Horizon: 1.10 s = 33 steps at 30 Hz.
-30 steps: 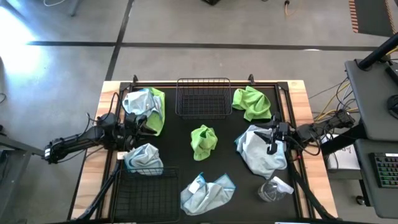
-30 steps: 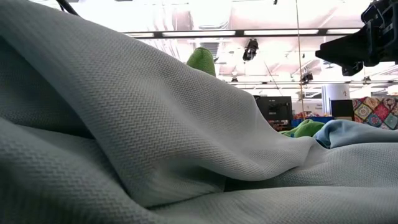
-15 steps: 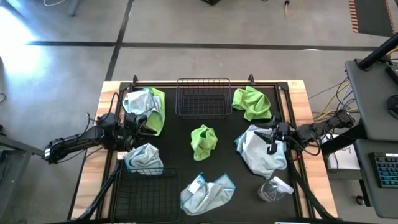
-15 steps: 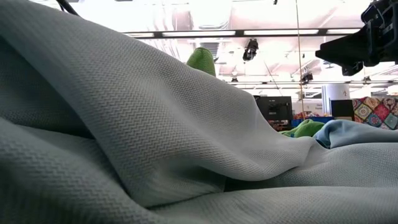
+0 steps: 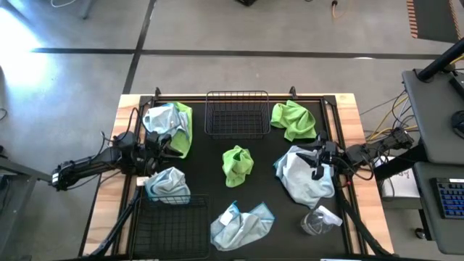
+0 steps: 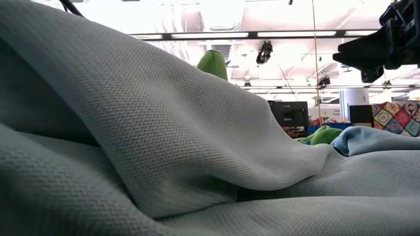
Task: Sort microfiber towel by color & place in baskets
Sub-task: Put the green microfiber towel into the top black wire basket
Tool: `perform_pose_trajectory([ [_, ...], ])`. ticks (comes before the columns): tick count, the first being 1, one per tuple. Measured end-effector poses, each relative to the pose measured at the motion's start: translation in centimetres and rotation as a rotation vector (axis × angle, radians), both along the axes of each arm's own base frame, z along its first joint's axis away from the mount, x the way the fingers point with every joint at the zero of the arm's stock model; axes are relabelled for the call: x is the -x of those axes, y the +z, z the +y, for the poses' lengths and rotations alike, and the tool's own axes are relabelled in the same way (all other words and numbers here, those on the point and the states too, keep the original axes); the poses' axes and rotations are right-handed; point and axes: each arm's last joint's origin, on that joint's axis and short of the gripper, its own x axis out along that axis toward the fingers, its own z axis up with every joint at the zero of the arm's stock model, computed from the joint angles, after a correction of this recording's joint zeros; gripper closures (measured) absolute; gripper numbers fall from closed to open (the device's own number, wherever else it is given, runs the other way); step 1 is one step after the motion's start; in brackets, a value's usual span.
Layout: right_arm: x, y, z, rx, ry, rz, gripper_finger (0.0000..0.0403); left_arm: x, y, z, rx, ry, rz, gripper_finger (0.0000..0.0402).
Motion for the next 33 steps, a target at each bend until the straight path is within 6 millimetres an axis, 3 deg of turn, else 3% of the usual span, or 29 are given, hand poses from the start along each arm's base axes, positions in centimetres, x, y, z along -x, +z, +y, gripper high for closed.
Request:
perform_pose_trajectory([
  [24,0.00,-0.01,0.00,-0.076,0.003,-0.016,0.0257,0.00,-0.01,0.00,0.000,0.000,0.000,0.0306],
  [33,0.01,0.14,0.00,-0.367,0.019,-0.093,0.0257,0.01,0.09,0.00,-0.003,0.000,-0.010,0.0306],
])
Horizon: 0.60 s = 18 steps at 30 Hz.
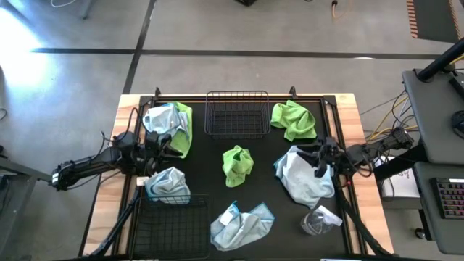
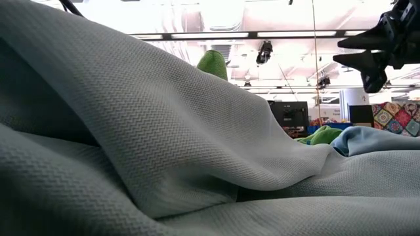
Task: Sort microfiber towel by color & place in baskets
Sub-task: Put the green microfiber towel into the top black wire basket
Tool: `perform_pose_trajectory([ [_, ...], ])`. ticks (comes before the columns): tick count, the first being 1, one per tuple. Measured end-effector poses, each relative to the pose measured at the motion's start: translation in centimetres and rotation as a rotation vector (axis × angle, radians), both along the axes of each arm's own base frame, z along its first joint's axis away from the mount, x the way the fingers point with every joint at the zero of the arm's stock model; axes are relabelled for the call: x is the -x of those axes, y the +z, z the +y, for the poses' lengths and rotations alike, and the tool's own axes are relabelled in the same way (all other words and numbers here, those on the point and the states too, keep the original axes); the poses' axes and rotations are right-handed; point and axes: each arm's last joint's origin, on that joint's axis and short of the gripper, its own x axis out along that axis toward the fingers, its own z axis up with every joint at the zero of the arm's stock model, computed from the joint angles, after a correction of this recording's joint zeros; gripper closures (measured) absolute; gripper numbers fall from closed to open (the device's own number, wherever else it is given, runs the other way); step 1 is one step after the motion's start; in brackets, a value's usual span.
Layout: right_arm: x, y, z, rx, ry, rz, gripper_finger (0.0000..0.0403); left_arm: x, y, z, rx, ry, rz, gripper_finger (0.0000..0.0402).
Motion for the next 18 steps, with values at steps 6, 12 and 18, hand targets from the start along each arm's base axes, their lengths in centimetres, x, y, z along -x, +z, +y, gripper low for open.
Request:
perform_pose_trajectory([
  [6,0.06,0.50,-0.08,-0.040,-0.020,-0.054,0.0257,0.00,0.01,0.00,0.000,0.000,0.000,0.0306],
  [12,0.23,0.76,-0.51,-0.069,-0.169,-0.080,0.0257,-0.02,0.01,0.13,0.003,0.046,-0.001,0.0306],
  [18,0.28,0.73,-0.64,-0.073,-0.218,-0.077,0.0257,-0.02,0.17,0.38,-0.002,0.134,-0.020,0.0306],
])
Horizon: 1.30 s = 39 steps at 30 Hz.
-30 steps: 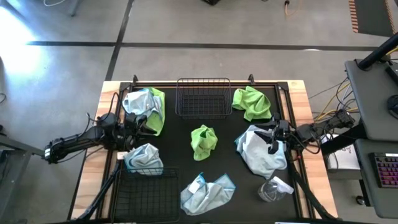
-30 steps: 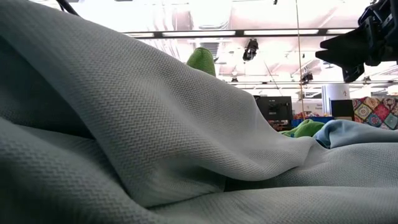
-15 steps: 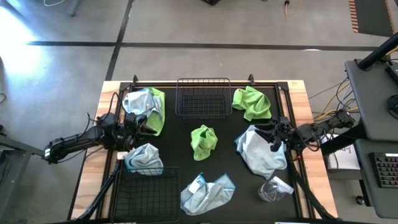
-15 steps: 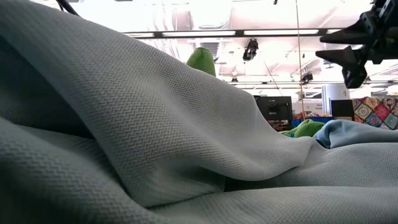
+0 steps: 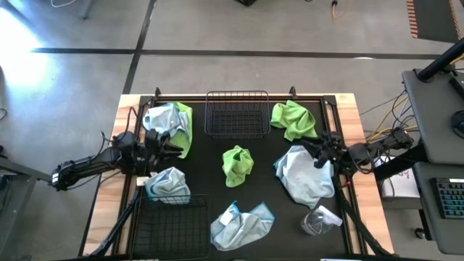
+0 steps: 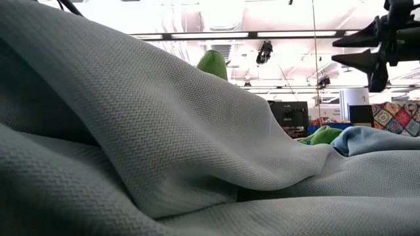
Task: Sort microfiber towel by color & place in baskets
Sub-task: Put the green microfiber towel into the top black wire basket
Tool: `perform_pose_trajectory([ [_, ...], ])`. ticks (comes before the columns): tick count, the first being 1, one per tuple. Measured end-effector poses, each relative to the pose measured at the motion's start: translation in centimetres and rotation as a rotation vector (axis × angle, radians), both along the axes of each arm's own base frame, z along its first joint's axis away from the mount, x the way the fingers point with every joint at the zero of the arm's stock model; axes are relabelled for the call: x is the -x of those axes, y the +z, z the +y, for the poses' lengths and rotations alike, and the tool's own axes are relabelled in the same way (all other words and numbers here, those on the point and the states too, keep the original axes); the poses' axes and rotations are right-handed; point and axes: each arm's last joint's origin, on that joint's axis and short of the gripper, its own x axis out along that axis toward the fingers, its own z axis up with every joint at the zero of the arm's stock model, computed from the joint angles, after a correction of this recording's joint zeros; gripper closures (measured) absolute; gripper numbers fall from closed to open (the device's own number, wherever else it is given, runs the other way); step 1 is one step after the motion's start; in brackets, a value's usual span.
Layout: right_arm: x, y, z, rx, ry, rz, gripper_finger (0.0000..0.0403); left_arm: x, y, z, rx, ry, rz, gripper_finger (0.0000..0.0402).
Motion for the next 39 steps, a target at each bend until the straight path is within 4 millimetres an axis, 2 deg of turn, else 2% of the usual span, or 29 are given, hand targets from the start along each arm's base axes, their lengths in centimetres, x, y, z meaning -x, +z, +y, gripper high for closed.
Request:
perform_pose_trajectory([
  [6,0.1,0.0,-0.2,-0.010,-0.060,0.001,0.0257,0.1,0.5,0.6,0.064,0.221,-0.065,0.0306],
  [12,0.1,0.0,-0.2,-0.011,-0.067,0.001,0.0257,0.3,1.5,0.6,0.082,0.232,-0.168,0.0306],
  [17,0.1,0.0,-0.2,-0.011,-0.067,0.001,0.0257,0.3,1.6,0.7,0.042,0.255,-0.178,0.0306],
  [29,0.1,0.0,-0.2,-0.012,-0.067,0.000,0.0257,0.5,1.7,1.0,0.186,0.350,-0.214,0.0306],
  [39,0.2,0.5,-0.2,-0.074,-0.061,-0.069,0.0257,1.1,3.4,0.8,0.180,0.324,-0.408,0.0306],
])
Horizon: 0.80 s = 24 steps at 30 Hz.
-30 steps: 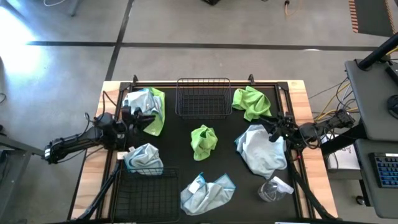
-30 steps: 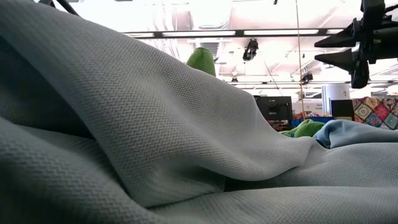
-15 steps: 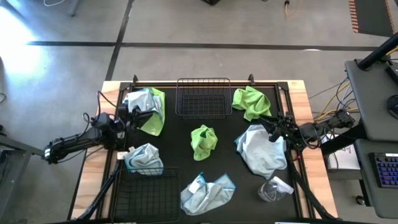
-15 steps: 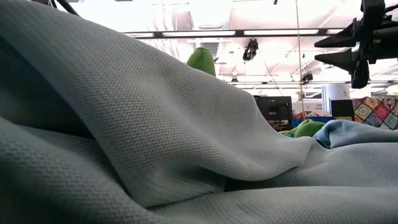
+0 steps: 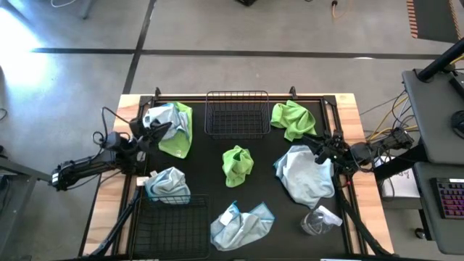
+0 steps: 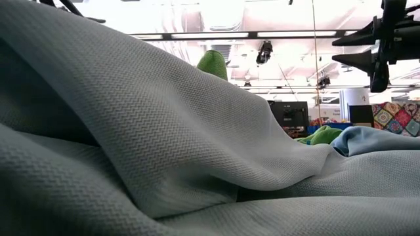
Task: Sort microfiber towel by color & place in baskets
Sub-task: Put the green microfiber towel into the top black wire basket
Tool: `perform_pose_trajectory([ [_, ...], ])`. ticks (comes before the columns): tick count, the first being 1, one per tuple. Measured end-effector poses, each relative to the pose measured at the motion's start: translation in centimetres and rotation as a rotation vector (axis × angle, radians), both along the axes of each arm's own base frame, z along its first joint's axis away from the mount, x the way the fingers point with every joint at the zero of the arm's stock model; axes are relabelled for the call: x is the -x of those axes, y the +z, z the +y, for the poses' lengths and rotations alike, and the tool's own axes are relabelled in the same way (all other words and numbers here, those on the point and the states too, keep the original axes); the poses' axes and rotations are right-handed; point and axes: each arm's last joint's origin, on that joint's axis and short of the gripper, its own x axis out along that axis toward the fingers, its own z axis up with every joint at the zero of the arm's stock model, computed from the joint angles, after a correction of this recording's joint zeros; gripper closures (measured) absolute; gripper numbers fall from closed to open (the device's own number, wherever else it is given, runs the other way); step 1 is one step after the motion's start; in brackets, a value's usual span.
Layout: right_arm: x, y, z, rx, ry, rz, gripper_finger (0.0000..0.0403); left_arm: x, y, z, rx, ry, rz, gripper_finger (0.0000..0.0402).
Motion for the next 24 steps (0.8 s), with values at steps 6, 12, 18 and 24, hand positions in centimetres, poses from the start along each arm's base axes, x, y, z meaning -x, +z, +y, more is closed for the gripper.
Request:
perform_pose_trajectory([
  [6,0.2,0.7,-0.1,-0.021,-0.001,-0.062,0.0257,0.4,0.8,0.0,-0.007,0.014,-0.093,0.0306],
  [12,1.2,4.6,-0.4,0.089,0.000,-0.095,0.0257,0.6,1.7,0.0,0.013,0.044,-0.174,0.0306],
  [18,3.5,9.9,-1.3,0.254,-0.014,-0.092,0.0257,0.9,6.2,-0.2,-0.112,0.077,-0.130,0.0306],
  [24,5.8,13.0,-2.2,0.264,0.010,0.019,0.0257,0.8,13.0,-0.2,-0.247,0.154,0.056,0.0306],
])
